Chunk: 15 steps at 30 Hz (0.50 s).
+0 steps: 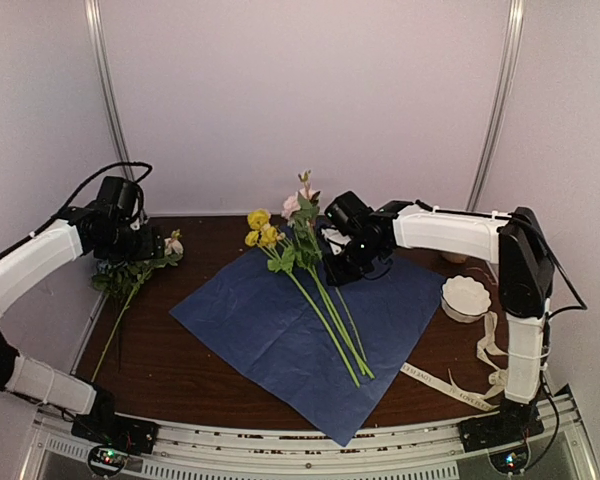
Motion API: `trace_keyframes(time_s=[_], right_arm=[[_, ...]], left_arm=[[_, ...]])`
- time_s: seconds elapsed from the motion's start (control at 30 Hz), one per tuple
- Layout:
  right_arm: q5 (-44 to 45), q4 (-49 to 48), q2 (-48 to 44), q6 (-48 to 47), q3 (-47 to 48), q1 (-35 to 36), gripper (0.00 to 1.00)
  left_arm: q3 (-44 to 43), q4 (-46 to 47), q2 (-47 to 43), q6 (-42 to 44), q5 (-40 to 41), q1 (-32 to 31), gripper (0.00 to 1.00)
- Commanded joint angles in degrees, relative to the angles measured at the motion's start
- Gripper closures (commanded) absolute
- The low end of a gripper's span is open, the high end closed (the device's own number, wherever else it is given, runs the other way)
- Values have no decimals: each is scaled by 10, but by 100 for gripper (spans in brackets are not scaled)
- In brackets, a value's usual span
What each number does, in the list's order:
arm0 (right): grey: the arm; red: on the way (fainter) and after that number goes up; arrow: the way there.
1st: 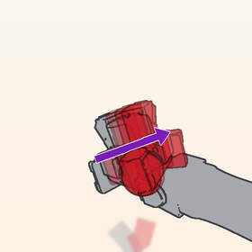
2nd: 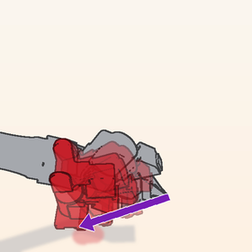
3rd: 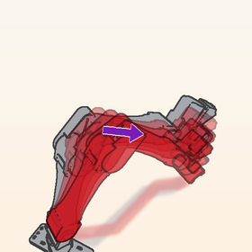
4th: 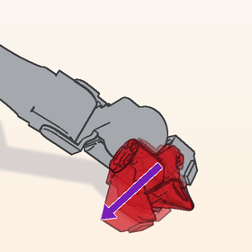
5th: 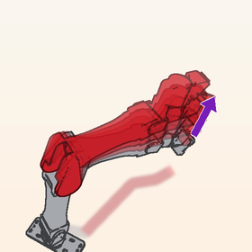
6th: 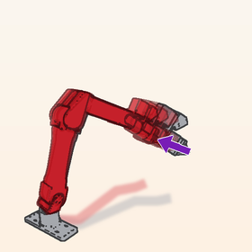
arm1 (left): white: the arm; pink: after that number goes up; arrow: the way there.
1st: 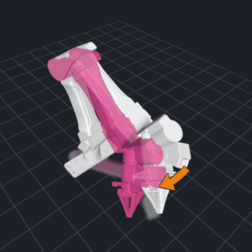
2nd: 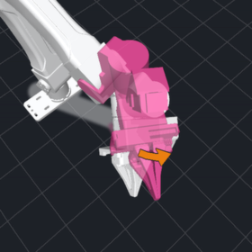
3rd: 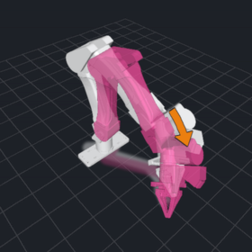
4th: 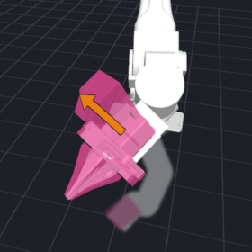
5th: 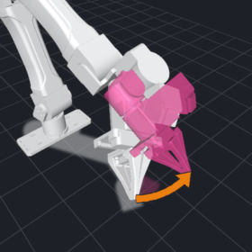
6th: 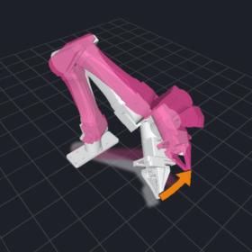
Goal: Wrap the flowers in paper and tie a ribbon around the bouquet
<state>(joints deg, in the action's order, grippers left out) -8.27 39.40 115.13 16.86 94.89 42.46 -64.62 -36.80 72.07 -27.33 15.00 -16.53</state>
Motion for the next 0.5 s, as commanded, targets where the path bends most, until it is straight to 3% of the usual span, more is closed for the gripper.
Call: trace_keyframes(time_s=[0.0, 0.1, 0.27, 0.4, 0.47], right_arm=[[36, 34, -3, -7, 12, -2, 71], [42, 54, 5, -8, 26, -4, 49], [41, 63, -14, -20, 33, -3, 45], [35, 65, -37, -29, 28, -4, 45], [32, 65, -45, -33, 21, -4, 44]], left_arm=[[36, -40, 55, 12, 13, 65, 17], [29, -45, 113, 36, 20, 90, 28], [-31, -70, 238, 75, 56, 105, 41], [-63, -84, 322, 80, 86, 125, 39], [-87, -97, 357, 80, 110, 126, 33]])
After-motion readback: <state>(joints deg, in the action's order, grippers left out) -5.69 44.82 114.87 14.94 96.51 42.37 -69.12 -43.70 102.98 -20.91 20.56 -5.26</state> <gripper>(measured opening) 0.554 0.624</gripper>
